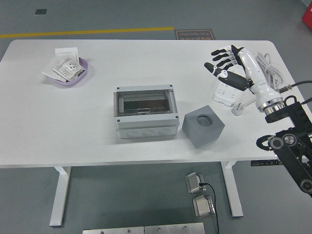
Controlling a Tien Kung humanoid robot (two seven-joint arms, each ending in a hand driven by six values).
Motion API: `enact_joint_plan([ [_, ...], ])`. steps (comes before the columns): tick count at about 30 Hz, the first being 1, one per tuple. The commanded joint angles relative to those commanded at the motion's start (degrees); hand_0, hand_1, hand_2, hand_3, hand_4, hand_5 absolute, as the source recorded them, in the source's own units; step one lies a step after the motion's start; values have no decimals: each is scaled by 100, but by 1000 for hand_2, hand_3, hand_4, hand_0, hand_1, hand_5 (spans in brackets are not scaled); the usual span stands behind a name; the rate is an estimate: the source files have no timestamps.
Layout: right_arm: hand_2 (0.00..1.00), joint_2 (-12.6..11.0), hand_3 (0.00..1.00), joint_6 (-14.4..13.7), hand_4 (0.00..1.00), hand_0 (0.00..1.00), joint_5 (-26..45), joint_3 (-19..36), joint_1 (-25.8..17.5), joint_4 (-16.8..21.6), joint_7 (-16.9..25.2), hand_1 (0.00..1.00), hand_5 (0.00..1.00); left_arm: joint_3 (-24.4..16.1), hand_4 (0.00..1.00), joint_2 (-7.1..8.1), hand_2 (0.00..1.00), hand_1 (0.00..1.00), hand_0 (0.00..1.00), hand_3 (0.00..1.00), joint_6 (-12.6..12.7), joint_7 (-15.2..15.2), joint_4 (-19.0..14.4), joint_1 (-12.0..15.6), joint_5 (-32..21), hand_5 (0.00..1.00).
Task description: Pick up the cylinder from the cube,place it in the box,flap close box
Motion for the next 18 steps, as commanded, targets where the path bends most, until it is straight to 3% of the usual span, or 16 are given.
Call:
enact_joint_plan([
  [8, 548, 643, 581, 151, 937, 436, 1822, 1021, -803, -388, 913, 472, 627, 106, 747, 127, 647, 708, 696, 693, 20, 5, 0, 41, -198, 533],
  [9, 548, 665, 581, 164, 937, 436, 1980, 1099, -830, -406, 947, 472, 627, 112, 747, 137, 647, 708, 696, 693, 20, 7, 0, 46, -209, 533],
  [10, 587, 674, 625, 175, 941, 540, 2138, 1169, -848, -425, 968, 501, 636, 116, 747, 147, 647, 708, 696, 693, 22, 9, 0, 48, -221, 534],
  [15, 587, 674, 625, 293, 941, 540, 2853, 1408, -860, -453, 951, 501, 636, 141, 747, 187, 647, 708, 696, 693, 28, 13, 0, 28, -279, 534],
  [16, 600, 676, 651, 326, 943, 610, 2968, 1431, -859, -438, 938, 538, 635, 144, 747, 192, 647, 708, 699, 695, 29, 13, 0, 19, -288, 533],
  [18, 600, 684, 651, 389, 943, 610, 3211, 1470, -865, -387, 912, 538, 635, 144, 747, 206, 647, 708, 699, 695, 32, 12, 0, 0, -296, 533],
])
